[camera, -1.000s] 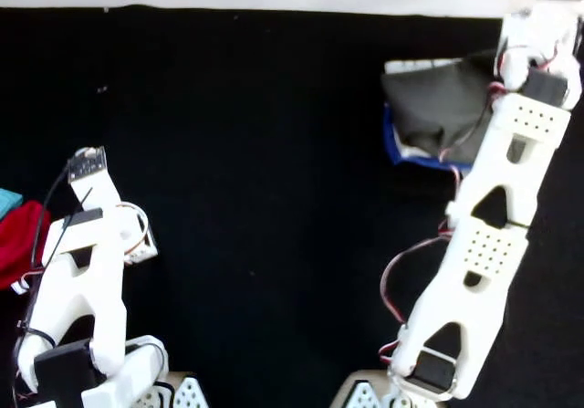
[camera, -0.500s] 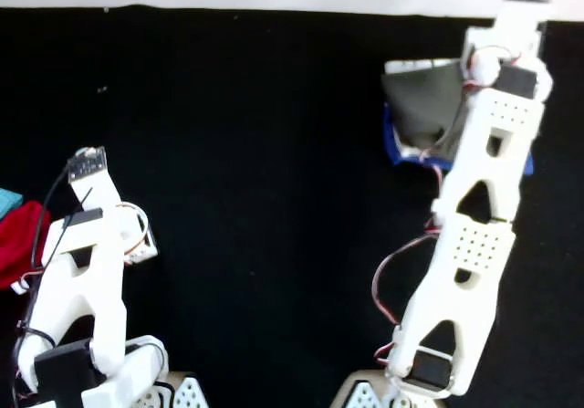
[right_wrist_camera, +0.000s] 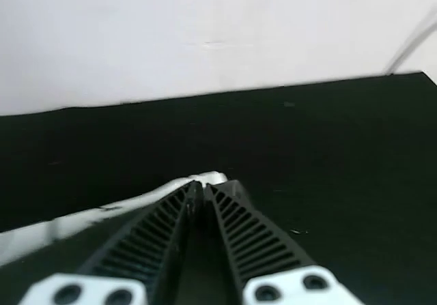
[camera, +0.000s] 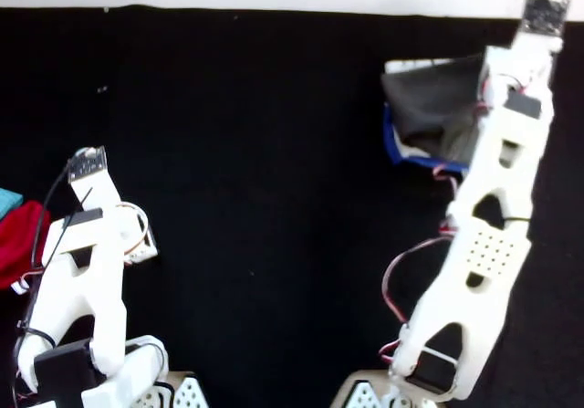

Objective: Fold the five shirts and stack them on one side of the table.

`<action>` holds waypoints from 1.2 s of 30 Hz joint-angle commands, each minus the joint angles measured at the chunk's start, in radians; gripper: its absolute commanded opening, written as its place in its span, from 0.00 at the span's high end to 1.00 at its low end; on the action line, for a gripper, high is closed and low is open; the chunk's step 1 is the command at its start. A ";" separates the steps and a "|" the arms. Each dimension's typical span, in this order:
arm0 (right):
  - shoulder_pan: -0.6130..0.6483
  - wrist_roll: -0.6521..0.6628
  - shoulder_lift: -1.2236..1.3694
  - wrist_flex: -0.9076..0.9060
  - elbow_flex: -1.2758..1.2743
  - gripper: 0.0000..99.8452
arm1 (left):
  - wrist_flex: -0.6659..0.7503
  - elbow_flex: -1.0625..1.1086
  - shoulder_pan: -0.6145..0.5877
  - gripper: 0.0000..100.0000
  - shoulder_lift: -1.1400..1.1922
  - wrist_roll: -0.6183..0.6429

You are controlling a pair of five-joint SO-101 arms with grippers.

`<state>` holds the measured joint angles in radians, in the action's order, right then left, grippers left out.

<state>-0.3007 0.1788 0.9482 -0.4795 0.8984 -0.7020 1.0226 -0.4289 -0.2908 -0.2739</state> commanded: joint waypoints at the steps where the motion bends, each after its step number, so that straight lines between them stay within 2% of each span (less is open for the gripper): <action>1: -0.044 -0.009 -0.022 0.099 -0.084 0.98 | 0.031 0.001 -0.016 0.83 0.008 0.009; 8: -0.076 -0.009 -0.022 0.189 -0.205 0.98 | 0.031 0.001 -0.015 0.83 0.008 0.009; 19: -0.105 -0.017 -0.045 0.177 -0.156 0.98 | 0.031 0.001 -0.015 0.83 0.008 0.009; 22: -0.111 -0.023 -0.071 0.090 -0.044 0.98 | 0.031 0.001 -0.015 0.83 0.008 0.009; 26: -0.108 -0.109 -0.104 -0.074 0.159 0.98 | 0.031 0.001 -0.015 0.83 0.008 0.009; 32: -0.044 -0.123 -0.153 -0.516 0.395 0.98 | 0.031 0.001 -0.016 0.83 0.008 0.009; 36: 0.013 -0.123 -0.156 -0.704 0.453 0.98 | 0.031 0.001 -0.016 0.83 0.008 0.009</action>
<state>-0.3376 0.0637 0.8592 -1.0610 1.2789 -0.7020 1.0226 -0.4289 -0.2908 -0.2739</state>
